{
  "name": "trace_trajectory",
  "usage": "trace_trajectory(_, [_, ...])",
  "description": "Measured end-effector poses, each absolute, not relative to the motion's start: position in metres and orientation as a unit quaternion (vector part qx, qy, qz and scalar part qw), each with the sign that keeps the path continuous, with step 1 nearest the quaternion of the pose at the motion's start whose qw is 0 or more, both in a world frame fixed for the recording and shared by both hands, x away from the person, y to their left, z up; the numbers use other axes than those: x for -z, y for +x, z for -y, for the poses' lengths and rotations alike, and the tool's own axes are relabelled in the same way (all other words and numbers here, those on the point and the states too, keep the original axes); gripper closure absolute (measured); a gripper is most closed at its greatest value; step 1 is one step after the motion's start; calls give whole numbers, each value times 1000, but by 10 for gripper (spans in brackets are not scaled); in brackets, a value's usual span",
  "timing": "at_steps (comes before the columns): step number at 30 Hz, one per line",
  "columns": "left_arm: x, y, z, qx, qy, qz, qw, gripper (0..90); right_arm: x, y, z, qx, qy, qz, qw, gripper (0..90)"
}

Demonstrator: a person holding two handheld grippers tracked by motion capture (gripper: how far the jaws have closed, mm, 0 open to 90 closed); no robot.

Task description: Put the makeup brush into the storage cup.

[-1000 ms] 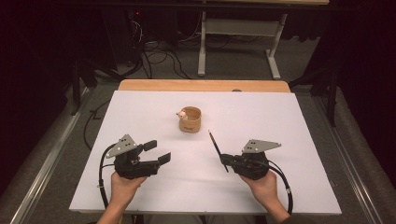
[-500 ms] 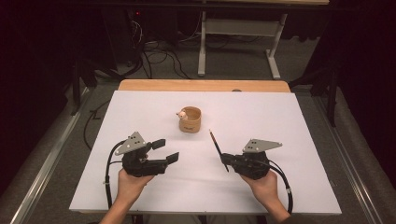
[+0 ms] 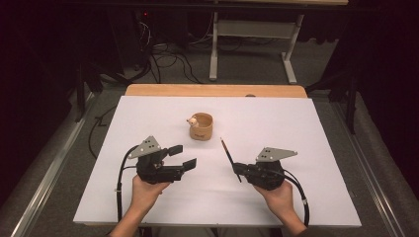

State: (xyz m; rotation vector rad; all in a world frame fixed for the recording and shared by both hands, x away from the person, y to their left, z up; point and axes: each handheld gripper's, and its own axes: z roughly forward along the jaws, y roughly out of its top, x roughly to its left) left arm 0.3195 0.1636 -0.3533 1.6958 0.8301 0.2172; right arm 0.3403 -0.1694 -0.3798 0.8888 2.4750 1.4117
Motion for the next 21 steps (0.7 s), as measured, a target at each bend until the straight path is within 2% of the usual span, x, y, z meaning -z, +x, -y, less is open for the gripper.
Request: trace_trajectory(21, [352,327,-139,-86,740,-338,575,276,379,340,168,-473,294,-827,78,862])
